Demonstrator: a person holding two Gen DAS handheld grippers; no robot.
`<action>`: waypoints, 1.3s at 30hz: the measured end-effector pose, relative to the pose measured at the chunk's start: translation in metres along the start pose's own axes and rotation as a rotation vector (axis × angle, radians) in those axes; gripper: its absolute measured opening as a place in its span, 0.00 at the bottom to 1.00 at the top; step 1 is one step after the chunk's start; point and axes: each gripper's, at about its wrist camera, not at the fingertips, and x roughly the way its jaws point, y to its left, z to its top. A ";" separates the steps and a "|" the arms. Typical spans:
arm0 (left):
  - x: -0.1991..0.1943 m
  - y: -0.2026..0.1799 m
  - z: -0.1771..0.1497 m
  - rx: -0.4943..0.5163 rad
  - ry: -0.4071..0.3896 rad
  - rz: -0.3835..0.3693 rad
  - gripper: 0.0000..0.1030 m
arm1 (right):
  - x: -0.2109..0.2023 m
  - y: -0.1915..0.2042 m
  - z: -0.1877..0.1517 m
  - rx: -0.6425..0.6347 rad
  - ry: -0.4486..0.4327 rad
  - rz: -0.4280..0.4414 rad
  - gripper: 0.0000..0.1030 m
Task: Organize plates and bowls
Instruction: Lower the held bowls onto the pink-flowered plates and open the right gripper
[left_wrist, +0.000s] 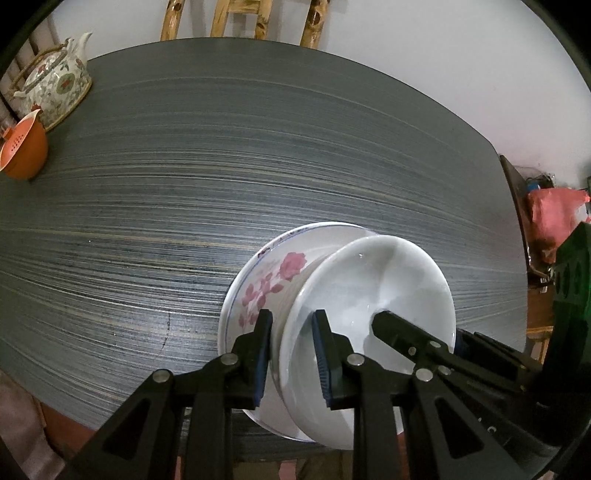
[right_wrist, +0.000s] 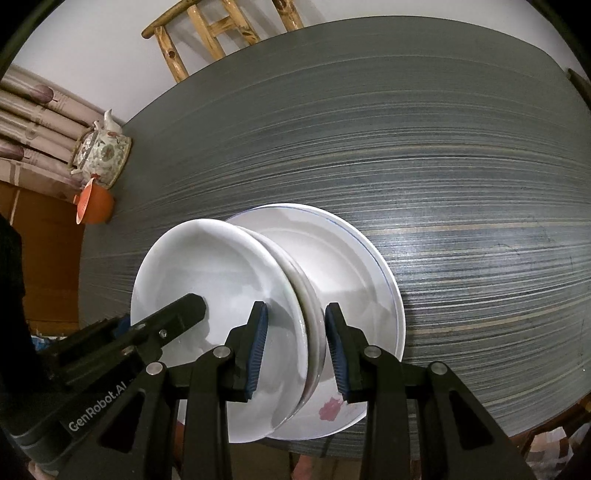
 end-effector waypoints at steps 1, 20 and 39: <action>0.000 0.000 -0.001 -0.005 0.001 0.000 0.21 | 0.000 0.000 -0.001 -0.002 -0.001 0.001 0.30; -0.011 0.001 -0.009 0.024 -0.043 0.028 0.22 | -0.010 0.003 -0.006 -0.031 -0.046 -0.017 0.42; -0.078 -0.002 -0.064 0.096 -0.283 0.137 0.24 | -0.066 0.018 -0.036 -0.138 -0.243 -0.072 0.74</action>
